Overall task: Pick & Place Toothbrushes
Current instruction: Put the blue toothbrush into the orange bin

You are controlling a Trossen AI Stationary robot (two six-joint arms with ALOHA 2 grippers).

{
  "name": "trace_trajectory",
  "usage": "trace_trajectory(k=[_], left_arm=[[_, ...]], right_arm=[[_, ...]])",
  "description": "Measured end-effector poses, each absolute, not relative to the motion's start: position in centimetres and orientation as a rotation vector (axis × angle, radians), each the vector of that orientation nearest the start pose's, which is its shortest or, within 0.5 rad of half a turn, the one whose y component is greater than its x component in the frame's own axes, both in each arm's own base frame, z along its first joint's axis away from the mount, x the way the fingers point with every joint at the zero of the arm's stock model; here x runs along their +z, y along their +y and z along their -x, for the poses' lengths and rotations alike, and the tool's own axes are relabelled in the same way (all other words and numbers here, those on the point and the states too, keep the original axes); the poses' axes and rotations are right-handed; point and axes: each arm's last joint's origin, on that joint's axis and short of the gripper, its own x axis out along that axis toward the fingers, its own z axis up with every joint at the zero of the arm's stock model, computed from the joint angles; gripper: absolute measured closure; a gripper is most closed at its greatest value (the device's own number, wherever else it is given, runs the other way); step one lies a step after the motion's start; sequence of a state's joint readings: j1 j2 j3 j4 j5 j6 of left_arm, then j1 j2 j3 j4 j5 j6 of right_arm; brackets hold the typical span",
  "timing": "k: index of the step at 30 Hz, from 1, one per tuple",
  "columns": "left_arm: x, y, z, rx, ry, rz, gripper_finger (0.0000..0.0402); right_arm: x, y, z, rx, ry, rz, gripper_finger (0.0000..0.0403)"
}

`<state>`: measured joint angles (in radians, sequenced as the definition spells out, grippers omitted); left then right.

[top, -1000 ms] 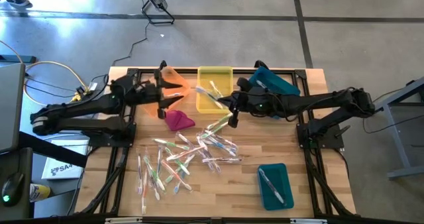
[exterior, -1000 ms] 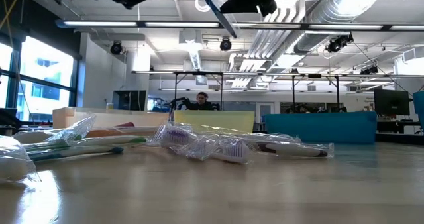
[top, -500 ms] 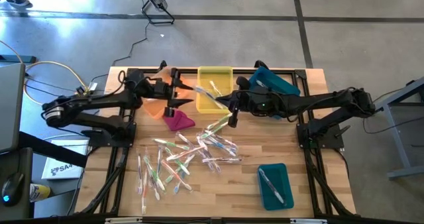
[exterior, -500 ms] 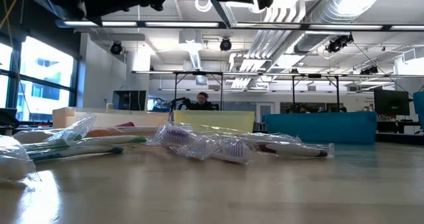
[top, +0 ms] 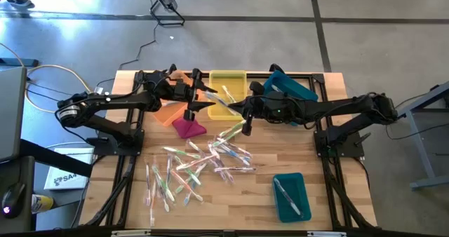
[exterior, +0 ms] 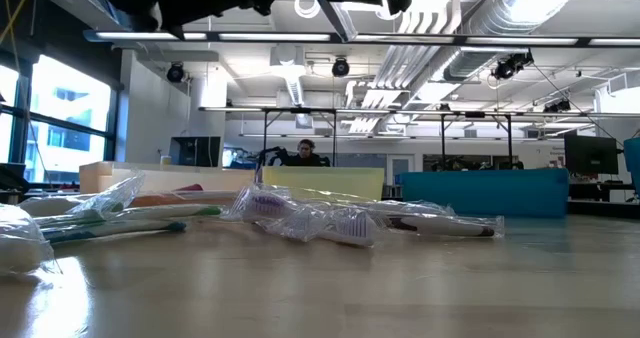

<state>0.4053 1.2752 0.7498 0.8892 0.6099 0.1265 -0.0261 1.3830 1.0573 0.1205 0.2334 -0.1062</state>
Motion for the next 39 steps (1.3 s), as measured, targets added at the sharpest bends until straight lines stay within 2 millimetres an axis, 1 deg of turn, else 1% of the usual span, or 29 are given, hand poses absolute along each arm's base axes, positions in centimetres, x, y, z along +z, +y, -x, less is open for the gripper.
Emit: trace_trajectory(k=[5,8,14,17,24,30,33,39], left_arm=[[32.25,9.3,-26.03,-0.201,-0.34,-0.317,0.022],[31.91,9.38,-26.29,-0.218,-0.322,-0.308,0.022],[32.0,9.13,-26.4,-0.226,-0.327,-0.309,0.0223],[32.02,8.95,-26.45,-0.233,-0.33,-0.31,0.0243],[32.02,8.71,-26.55,-0.231,-0.333,-0.325,0.0322],[32.02,8.72,-26.55,-0.227,-0.333,-0.325,0.0375],[32.02,8.74,-26.55,-0.225,-0.333,-0.325,0.0391],[31.86,8.75,-26.58,-0.228,-0.315,-0.322,0.0392]], right_arm=[[32.07,-1.49,-31.54,-0.247,0.229,0.127,0.04],[32.04,-1.5,-31.54,-0.248,0.232,0.128,0.04],[32.05,-1.5,-31.53,-0.248,0.233,0.128,0.04],[32.05,-1.5,-31.53,-0.249,0.232,0.128,0.04],[32.05,-1.5,-31.53,-0.249,0.232,0.124,0.04],[32.04,-1.49,-31.53,-0.248,0.232,0.121,0.04],[32.04,-1.49,-31.53,-0.248,0.233,0.122,0.04],[32.01,-1.49,-31.52,-0.246,0.236,0.123,0.04]])
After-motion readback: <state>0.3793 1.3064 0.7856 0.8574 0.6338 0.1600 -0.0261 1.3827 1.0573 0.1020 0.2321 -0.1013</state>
